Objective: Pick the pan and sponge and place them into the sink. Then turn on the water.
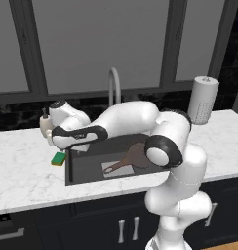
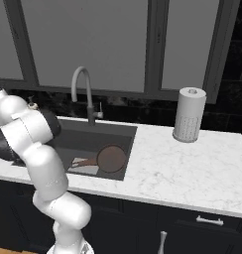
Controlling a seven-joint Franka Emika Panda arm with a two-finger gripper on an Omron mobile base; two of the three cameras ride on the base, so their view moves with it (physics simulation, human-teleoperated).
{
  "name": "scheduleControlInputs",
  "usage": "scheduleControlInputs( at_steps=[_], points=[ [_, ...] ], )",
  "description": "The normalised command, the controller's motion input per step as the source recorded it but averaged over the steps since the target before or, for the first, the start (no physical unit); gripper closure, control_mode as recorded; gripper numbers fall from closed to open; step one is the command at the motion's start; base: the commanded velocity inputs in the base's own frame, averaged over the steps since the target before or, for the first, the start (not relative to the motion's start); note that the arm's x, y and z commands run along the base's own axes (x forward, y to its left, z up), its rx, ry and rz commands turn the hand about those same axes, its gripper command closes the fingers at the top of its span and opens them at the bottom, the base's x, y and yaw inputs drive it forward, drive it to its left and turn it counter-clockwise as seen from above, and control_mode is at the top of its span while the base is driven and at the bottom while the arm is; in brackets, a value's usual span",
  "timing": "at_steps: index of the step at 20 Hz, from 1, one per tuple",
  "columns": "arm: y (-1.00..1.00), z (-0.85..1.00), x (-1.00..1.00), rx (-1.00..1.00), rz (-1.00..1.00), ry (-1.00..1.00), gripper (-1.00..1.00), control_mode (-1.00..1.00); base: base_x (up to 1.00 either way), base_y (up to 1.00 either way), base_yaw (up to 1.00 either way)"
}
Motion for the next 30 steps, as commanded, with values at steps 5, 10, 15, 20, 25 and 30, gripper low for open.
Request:
scheduleControlInputs(
  at_steps=[5, 10, 15, 20, 25, 30],
  points=[
    [0.27, -0.3, 0.32, 0.0, 0.0, 0.0, -1.0, -1.0, 0.0, 0.0, 0.0],
    [0.34, -0.26, 0.37, 0.0, 0.0, 0.03, -1.0, -1.0, 0.0, 0.0, 0.0],
    [0.29, -0.29, 0.45, -0.01, 0.0, 0.07, -1.0, -1.0, 0.0, 0.0, 0.0],
    [0.03, -0.35, 0.32, 0.0, 0.0, 0.02, -1.0, -1.0, 0.0, 0.0, 0.0],
    [0.0, -0.41, 0.15, 0.0, 0.01, 0.0, -1.0, -1.0, 0.0, 0.0, 0.0],
    [-0.02, -0.32, 0.1, 0.0, 0.02, 0.0, -1.0, -1.0, 0.0, 0.0, 0.0]
  ],
)
